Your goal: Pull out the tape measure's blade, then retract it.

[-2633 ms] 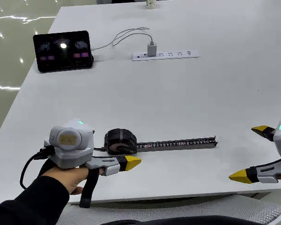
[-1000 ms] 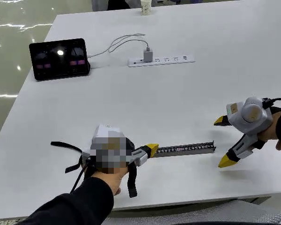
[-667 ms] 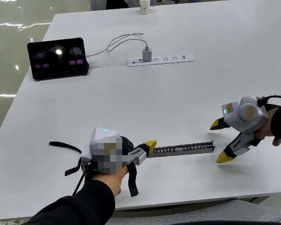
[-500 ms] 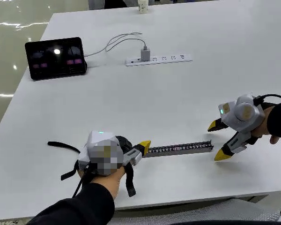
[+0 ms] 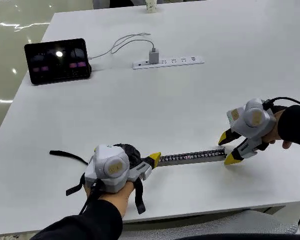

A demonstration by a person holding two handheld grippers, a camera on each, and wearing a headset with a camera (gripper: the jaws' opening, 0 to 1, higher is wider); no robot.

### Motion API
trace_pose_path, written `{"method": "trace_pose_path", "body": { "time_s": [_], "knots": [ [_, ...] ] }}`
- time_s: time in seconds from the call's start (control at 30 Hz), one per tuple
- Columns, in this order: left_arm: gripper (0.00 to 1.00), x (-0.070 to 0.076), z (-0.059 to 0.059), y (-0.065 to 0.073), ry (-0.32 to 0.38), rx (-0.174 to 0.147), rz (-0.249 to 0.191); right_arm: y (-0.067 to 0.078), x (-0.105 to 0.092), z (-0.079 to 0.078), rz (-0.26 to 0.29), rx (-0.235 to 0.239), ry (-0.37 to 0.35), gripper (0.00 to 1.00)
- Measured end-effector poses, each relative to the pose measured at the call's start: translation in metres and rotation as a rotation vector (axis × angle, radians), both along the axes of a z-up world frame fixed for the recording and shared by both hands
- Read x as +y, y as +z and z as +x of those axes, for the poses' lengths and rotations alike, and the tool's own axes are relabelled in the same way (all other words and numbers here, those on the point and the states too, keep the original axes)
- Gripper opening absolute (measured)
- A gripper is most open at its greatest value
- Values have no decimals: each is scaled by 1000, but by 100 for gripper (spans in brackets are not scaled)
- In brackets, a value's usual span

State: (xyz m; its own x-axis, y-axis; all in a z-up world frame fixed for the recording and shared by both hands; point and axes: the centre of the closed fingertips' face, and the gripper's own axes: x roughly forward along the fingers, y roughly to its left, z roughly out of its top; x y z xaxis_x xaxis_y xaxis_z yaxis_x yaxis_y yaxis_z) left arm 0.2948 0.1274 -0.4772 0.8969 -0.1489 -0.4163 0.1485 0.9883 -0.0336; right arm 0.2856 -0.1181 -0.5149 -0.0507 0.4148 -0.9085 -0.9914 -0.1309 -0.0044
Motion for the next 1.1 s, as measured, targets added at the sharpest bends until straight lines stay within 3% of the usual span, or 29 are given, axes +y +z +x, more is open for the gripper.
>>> {"method": "trace_pose_path", "body": {
  "time_s": [0.3,0.53,0.93,1.03,1.1],
  "knots": [
    [99,3,1,0,14,-2,-9,-4,-1,-2,-22,-5,27,19],
    [99,4,1,0,18,-7,-8,-6,0,5,-7,5,-23,13],
    [93,8,2,-1,27,-8,-5,-6,1,2,-33,1,-34,11],
    [91,10,2,-2,36,-4,-3,-6,2,1,-62,-9,-22,11],
    [89,13,1,-4,46,12,-7,-7,0,2,-80,10,-62,11]
  ]
}}
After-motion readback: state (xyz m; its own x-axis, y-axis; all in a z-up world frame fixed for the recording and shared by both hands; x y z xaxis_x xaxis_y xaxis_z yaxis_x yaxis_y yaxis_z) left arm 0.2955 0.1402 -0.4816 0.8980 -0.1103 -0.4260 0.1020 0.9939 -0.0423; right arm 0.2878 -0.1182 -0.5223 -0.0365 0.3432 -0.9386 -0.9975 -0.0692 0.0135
